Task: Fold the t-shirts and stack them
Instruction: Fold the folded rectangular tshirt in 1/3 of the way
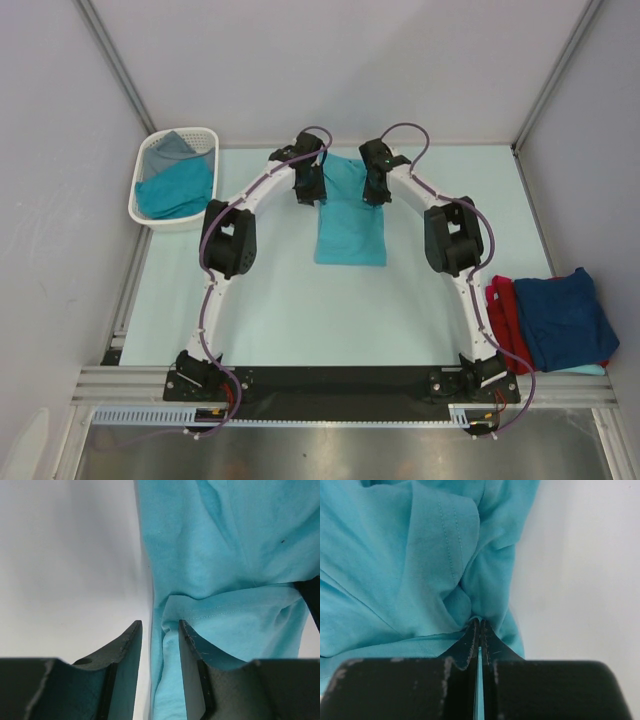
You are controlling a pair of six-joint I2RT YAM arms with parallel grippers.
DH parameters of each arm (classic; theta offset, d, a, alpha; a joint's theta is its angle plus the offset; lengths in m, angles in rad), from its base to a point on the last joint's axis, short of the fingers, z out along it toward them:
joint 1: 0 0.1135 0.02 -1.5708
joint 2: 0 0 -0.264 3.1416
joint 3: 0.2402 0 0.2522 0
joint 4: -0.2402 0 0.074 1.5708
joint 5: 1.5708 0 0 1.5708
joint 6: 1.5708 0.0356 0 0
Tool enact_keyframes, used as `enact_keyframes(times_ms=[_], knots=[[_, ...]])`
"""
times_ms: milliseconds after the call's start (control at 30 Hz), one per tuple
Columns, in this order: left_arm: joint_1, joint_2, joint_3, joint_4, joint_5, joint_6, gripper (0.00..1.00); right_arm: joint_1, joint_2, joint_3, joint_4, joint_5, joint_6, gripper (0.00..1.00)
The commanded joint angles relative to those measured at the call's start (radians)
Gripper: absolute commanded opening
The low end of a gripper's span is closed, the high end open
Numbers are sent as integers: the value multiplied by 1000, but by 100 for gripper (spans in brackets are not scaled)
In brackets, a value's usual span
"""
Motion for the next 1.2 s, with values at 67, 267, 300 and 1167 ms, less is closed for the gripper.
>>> enact_keyframes(times_ms=[67,267,300,1167], knots=[[7,-58,0,18,3,-3,40,-17,-40,-49,-2,67,22,0],[7,-58,1,16,2,-7,40,-20,-126,-129,38,79,25,0],[7,-59,0,16,3,-9,40,-23,-132,-132,38,82,25,0],[-82,-351,-295,156,29,-27,41,89,-439,-426,175,-2,-9,84]])
